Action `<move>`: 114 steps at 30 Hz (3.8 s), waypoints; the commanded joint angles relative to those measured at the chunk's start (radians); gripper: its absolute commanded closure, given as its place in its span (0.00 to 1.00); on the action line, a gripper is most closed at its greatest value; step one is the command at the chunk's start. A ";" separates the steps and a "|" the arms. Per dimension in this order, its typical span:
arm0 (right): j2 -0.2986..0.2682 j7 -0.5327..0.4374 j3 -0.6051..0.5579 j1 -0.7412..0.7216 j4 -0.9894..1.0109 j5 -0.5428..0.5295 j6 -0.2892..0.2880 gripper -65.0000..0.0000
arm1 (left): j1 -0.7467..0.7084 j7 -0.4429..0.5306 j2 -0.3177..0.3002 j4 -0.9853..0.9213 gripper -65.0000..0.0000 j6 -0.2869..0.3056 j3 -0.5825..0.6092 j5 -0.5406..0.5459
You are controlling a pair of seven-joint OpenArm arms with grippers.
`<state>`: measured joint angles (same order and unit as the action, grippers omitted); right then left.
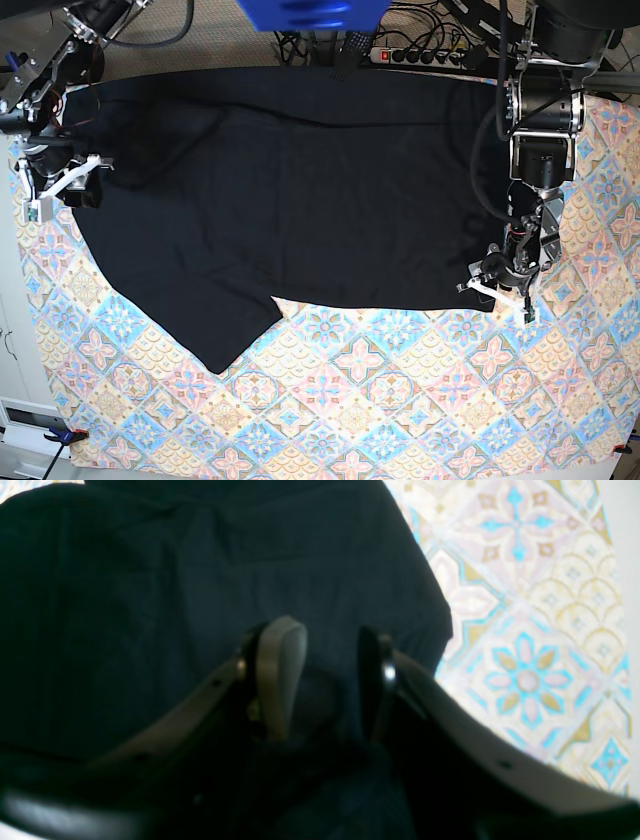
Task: Fold the T-shirt properly
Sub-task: 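Release the edge and move both grippers to the shirt's side edge, then grasp the shirt's side edge with both grippers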
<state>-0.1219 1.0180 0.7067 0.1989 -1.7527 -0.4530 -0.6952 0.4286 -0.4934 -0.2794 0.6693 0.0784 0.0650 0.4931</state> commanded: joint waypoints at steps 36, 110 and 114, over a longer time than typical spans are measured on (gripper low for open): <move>-0.270 -0.403 -0.387 -0.629 0.960 0.422 -0.003 0.68 | -0.551 -0.192 -0.067 0.867 1.00 0.018 -0.189 0.022; -0.344 -0.940 -0.557 -0.738 1.450 0.725 0.081 0.62 | -0.656 -0.193 -0.067 0.900 1.00 0.018 -0.294 0.121; -0.344 -0.942 -0.557 -0.740 1.450 0.725 0.079 0.79 | -0.655 -0.193 -0.067 0.900 1.00 0.018 -0.294 0.121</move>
<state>-0.4488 0.0673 0.1471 -0.5190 -0.2939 0.2646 -0.6205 -0.2352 -0.7067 -0.3325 1.5505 0.0940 -0.2226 0.6067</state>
